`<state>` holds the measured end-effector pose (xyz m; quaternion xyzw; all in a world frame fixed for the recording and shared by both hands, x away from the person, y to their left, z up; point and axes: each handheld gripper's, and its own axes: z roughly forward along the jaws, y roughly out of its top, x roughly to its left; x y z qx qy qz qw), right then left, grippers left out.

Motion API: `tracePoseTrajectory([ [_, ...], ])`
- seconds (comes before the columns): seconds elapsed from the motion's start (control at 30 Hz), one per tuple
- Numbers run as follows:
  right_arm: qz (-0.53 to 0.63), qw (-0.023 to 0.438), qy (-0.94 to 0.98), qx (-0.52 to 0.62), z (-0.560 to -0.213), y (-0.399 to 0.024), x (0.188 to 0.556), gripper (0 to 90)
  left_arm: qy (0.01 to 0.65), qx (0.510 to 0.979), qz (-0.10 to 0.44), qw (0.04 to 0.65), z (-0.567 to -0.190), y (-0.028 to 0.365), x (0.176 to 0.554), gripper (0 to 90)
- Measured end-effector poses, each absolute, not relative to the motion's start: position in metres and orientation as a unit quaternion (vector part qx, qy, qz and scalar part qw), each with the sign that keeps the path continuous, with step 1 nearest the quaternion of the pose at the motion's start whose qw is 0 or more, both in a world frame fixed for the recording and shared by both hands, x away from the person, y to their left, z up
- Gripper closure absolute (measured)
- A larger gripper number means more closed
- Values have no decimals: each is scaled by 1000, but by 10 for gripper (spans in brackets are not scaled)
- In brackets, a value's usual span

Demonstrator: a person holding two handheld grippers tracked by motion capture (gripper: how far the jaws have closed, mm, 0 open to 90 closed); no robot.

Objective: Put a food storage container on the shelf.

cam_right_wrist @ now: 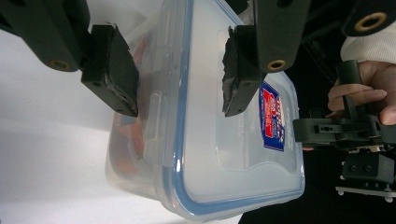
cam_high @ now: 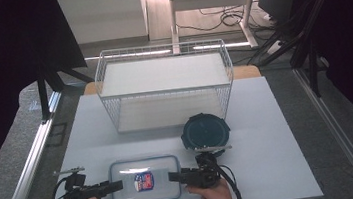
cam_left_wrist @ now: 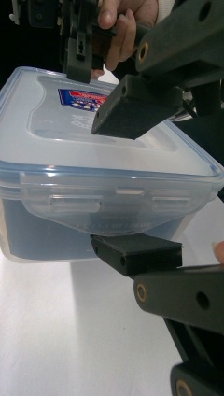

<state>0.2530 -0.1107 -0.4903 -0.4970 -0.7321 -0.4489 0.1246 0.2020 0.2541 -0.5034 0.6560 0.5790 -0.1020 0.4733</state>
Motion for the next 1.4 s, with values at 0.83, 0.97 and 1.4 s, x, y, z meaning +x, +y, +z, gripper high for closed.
tracePoseTrajectory([
  [0.83,-453,83,-745,-482,-460,-121,261,469,552,668,-102,489,-487,243,218,421],
  [0.97,-451,82,-745,-484,-455,-124,265,469,548,669,-104,491,-481,240,224,422],
  [1.4,-472,49,-735,-485,-420,-136,281,471,529,676,-96,504,-449,229,257,421],
])
